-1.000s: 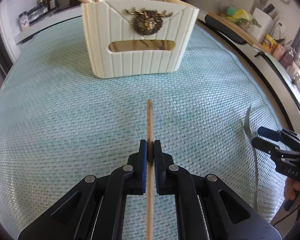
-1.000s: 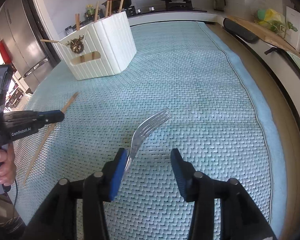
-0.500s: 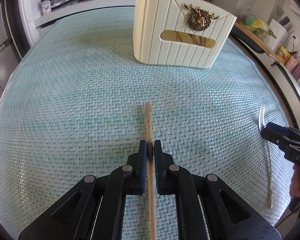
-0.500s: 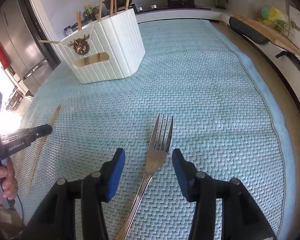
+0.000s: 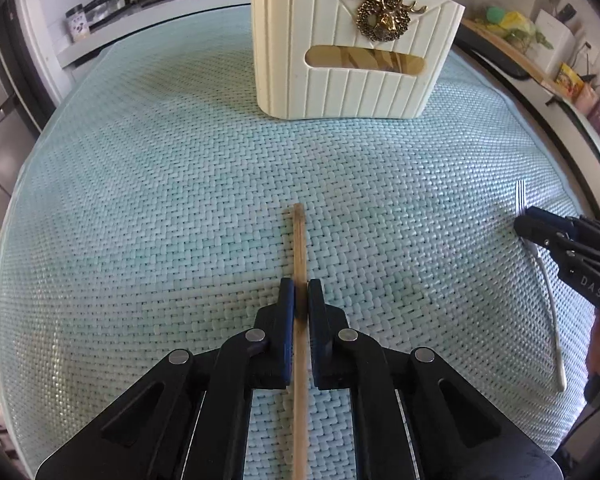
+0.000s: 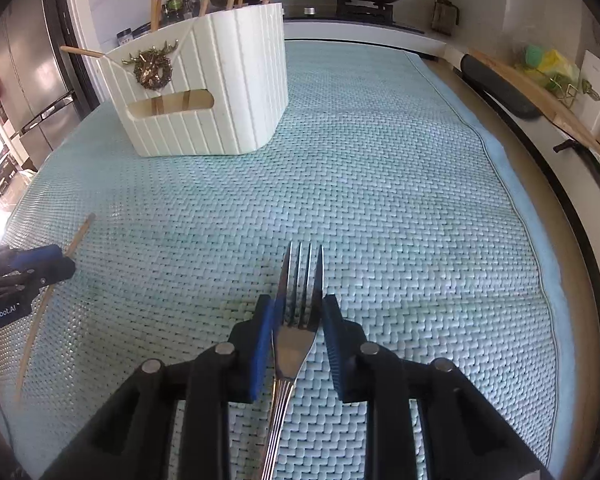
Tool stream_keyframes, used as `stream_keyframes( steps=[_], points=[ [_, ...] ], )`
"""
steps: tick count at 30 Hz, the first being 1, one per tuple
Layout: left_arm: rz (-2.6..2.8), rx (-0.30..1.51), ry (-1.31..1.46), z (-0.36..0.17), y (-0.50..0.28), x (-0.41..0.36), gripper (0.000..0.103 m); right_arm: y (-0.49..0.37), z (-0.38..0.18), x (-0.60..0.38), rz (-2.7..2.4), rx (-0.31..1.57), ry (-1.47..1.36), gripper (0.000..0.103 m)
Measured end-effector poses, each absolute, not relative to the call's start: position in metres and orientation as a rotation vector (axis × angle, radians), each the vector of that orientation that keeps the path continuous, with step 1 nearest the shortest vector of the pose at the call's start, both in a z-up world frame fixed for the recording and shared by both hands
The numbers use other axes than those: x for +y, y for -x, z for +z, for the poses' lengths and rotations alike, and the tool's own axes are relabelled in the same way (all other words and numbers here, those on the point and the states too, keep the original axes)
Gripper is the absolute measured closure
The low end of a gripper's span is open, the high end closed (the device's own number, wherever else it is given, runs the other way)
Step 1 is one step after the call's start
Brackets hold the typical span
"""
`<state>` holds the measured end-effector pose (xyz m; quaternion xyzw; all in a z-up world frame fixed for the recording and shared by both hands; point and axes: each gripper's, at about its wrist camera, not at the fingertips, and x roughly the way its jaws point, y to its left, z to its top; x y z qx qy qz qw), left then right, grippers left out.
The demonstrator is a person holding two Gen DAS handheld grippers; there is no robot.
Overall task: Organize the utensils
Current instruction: 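Lift the chopstick and fork upright and carry both over the caddy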
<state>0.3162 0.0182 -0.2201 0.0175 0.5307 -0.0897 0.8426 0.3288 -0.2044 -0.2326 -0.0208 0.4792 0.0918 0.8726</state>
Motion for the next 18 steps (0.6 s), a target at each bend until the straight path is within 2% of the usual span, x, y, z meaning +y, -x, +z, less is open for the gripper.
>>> stream_keyframes(
  steps=[1, 2, 3, 11, 12, 13, 14, 15, 18],
  points=[
    [-0.191, 1.118, -0.036, -0.22, -0.317, 0.017, 0.099, -0.329, -0.232, -0.207, 0.206, 0.995, 0.028, 0.079],
    [-0.195, 1.114, -0.025, -0.219, -0.317, 0.018, 0.099, -0.329, -0.229, -0.21, 0.216, 0.985, 0.016, 0.094],
    [-0.202, 1.113, -0.003, -0.219, -0.317, 0.019, 0.099, -0.329, -0.226, -0.212, 0.23, 0.97, 0.004, 0.102],
    [-0.207, 1.048, 0.099, -0.197, -0.31, 0.044, 0.099, -0.319, -0.198, -0.223, 0.277, 0.91, 0.025, 0.101],
    [-0.205, 1.046, 0.104, -0.196, -0.31, 0.046, 0.099, -0.32, -0.199, -0.222, 0.291, 0.926, 0.025, 0.098],
    [-0.202, 1.045, 0.113, -0.196, -0.31, 0.048, 0.099, -0.321, -0.201, -0.22, 0.308, 0.936, 0.025, 0.091],
    [-0.201, 1.043, 0.121, -0.195, -0.314, 0.049, 0.099, -0.322, -0.203, -0.218, 0.33, 0.94, 0.022, 0.061],
    [-0.201, 1.038, 0.128, -0.194, -0.314, 0.05, 0.099, -0.322, -0.205, -0.214, 0.35, 0.935, 0.015, 0.037],
    [-0.198, 1.022, 0.147, -0.192, -0.314, 0.053, 0.099, -0.328, -0.216, -0.196, 0.349, 0.95, 0.038, 0.036]
  ],
)
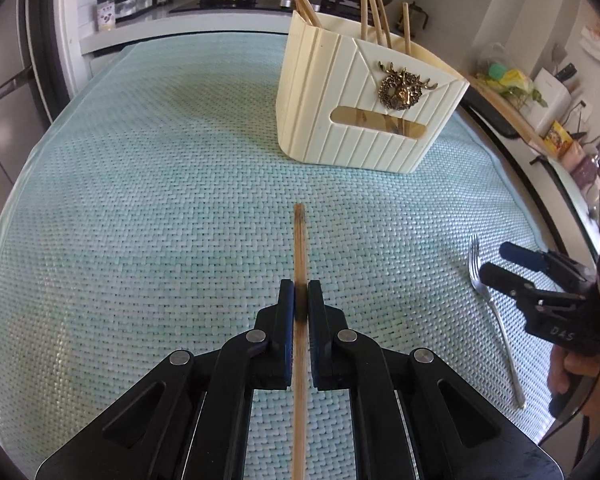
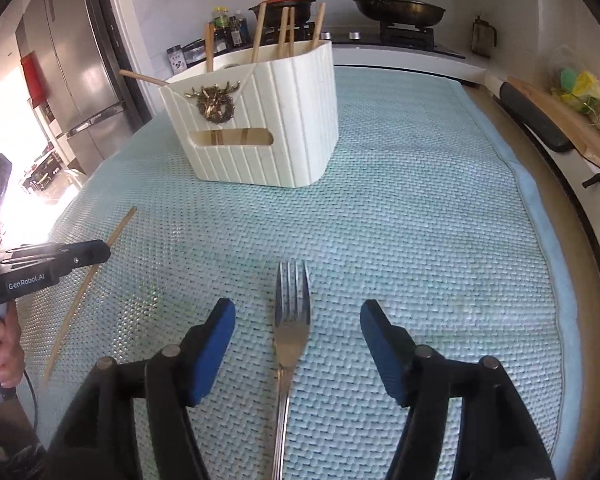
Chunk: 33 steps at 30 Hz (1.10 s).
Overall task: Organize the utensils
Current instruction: 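Lift the chopstick and fork upright and carry both over the caddy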
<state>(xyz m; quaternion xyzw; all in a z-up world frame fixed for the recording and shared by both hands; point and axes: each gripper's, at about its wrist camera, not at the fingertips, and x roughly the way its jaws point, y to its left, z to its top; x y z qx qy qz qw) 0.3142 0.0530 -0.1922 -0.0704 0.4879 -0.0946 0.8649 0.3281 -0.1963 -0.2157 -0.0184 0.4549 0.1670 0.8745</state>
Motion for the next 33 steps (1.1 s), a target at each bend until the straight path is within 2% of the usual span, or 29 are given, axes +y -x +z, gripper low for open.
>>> stream_keyframes(
  steps=[3, 5, 8, 21, 23, 29, 33],
  points=[
    [-0.197, 1.006, 0.169, -0.19, -0.312, 0.052, 0.099, -0.345, -0.23, -0.18, 0.331, 0.992, 0.063, 0.041],
    [-0.195, 0.99, 0.181, -0.187, -0.307, 0.053, 0.099, -0.348, -0.234, -0.169, 0.322, 0.999, 0.136, 0.079],
    [-0.197, 0.947, 0.207, -0.173, -0.299, 0.058, 0.099, -0.341, -0.221, -0.169, 0.336, 0.972, 0.127, 0.079],
    [-0.251, 0.673, 0.345, -0.098, -0.244, 0.082, 0.099, -0.23, -0.094, -0.207, 0.437, 0.596, 0.015, 0.079],
    [-0.248, 0.613, 0.368, -0.095, -0.239, 0.085, 0.099, -0.218, -0.087, -0.207, 0.441, 0.568, 0.018, 0.079],
    [-0.239, 0.639, 0.507, -0.107, -0.238, 0.099, 0.099, -0.209, -0.081, -0.203, 0.441, 0.534, 0.041, 0.079],
    [-0.252, 0.567, 0.531, -0.099, -0.224, 0.105, 0.099, -0.209, -0.079, -0.205, 0.439, 0.527, 0.035, 0.079]
  ],
)
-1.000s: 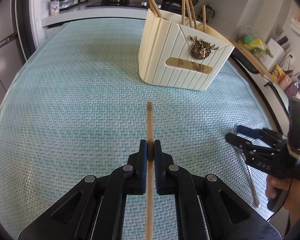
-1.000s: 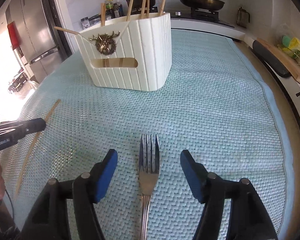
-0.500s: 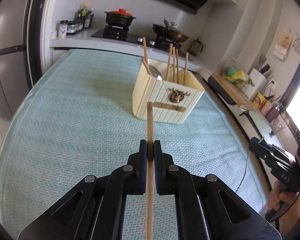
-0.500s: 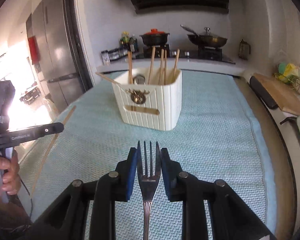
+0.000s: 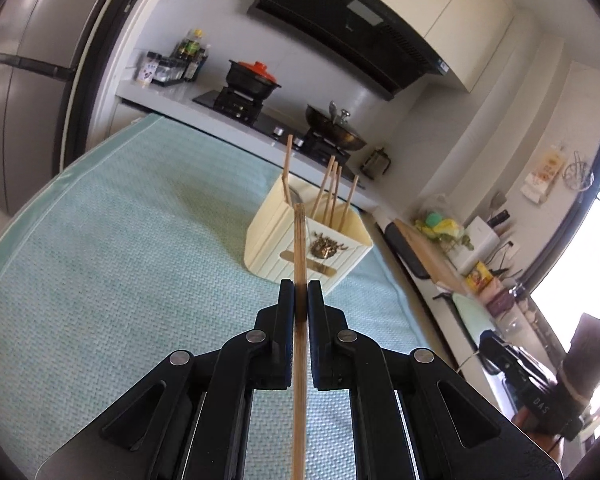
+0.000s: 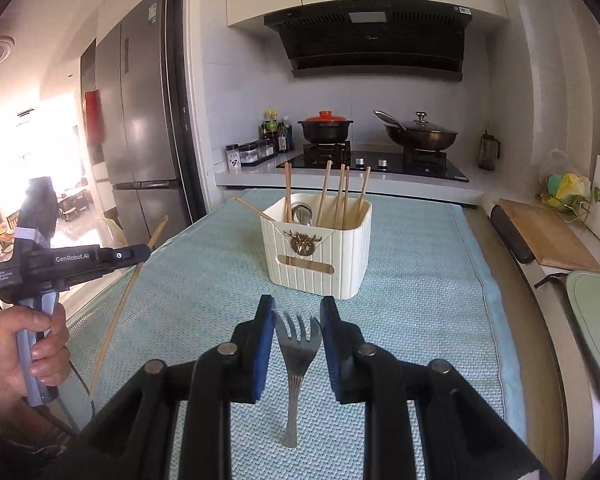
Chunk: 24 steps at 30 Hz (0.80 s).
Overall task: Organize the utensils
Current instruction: 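Lift the chopstick and fork upright and carry both over the caddy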
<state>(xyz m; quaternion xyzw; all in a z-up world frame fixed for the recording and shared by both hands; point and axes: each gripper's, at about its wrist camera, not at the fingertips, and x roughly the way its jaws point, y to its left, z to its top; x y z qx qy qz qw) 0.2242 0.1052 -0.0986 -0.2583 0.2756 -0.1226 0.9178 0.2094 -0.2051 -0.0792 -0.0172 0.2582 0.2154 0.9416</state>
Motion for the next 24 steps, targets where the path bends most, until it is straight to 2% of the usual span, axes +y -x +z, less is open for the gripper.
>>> stream_keyframes(
  steps=[14, 24],
  points=[
    [-0.235, 0.521, 0.528, -0.103, -0.218, 0.105, 0.099, -0.206, -0.062, -0.207, 0.441, 0.481, 0.026, 0.079],
    [-0.275, 0.504, 0.398, -0.051, -0.225, 0.093, 0.099, -0.228, -0.032, -0.211, 0.458, 0.457, 0.01, 0.079]
  ],
)
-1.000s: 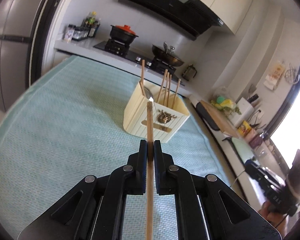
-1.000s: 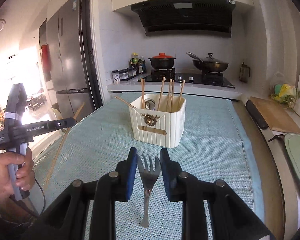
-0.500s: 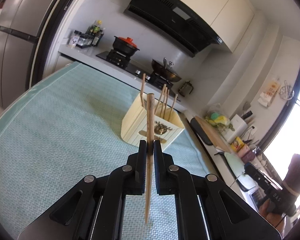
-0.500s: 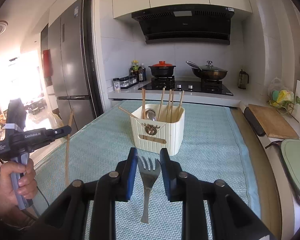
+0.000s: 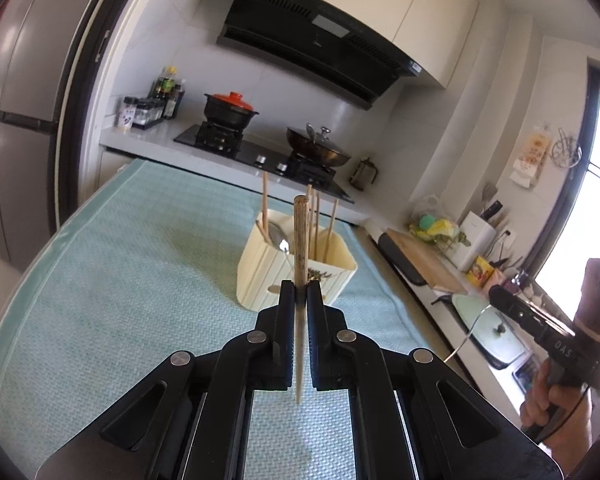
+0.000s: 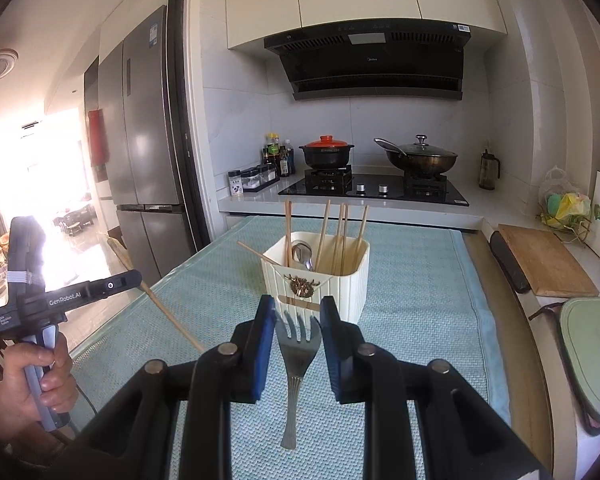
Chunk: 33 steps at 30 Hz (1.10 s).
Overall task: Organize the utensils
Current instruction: 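Lift the chopstick and fork upright and carry both over the caddy, then lower the chopstick and fork into the caddy and open both tools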
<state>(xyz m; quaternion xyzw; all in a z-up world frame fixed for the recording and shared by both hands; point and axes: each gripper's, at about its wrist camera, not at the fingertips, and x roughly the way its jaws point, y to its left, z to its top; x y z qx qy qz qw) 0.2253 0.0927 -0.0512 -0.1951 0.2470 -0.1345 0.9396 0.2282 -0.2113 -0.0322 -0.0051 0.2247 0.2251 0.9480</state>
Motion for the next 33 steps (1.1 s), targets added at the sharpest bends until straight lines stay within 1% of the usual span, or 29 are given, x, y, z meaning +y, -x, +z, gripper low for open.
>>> stream_keyframes(
  steps=[6, 12, 18, 22, 25, 28, 33],
  points=[
    [-0.309, 0.496, 0.38, -0.005, -0.253, 0.097, 0.099, -0.255, 0.001, -0.208, 0.469, 0.42, 0.014, 0.079],
    [-0.324, 0.443, 0.349, 0.041, -0.292, 0.097, 0.099, -0.295, 0.035, -0.199, 0.475, 0.384, 0.005, 0.079],
    [-0.313, 0.422, 0.304, 0.062, -0.346, 0.084, 0.099, -0.351, 0.065, -0.186, 0.456, 0.348, 0.0, 0.079],
    [-0.301, 0.459, 0.293, 0.051, -0.385, 0.073, 0.099, -0.386, 0.072, -0.176, 0.435, 0.329, 0.005, 0.079],
    [-0.291, 0.509, 0.295, 0.031, -0.411, 0.067, 0.099, -0.409, 0.063, -0.169, 0.432, 0.348, 0.007, 0.08],
    [-0.281, 0.572, 0.288, 0.005, -0.433, 0.06, 0.099, -0.433, 0.044, -0.159, 0.441, 0.398, 0.017, 0.08],
    [-0.258, 0.679, 0.267, -0.038, -0.466, 0.049, 0.1, -0.47, -0.005, -0.141, 0.451, 0.514, 0.042, 0.08]
  ],
)
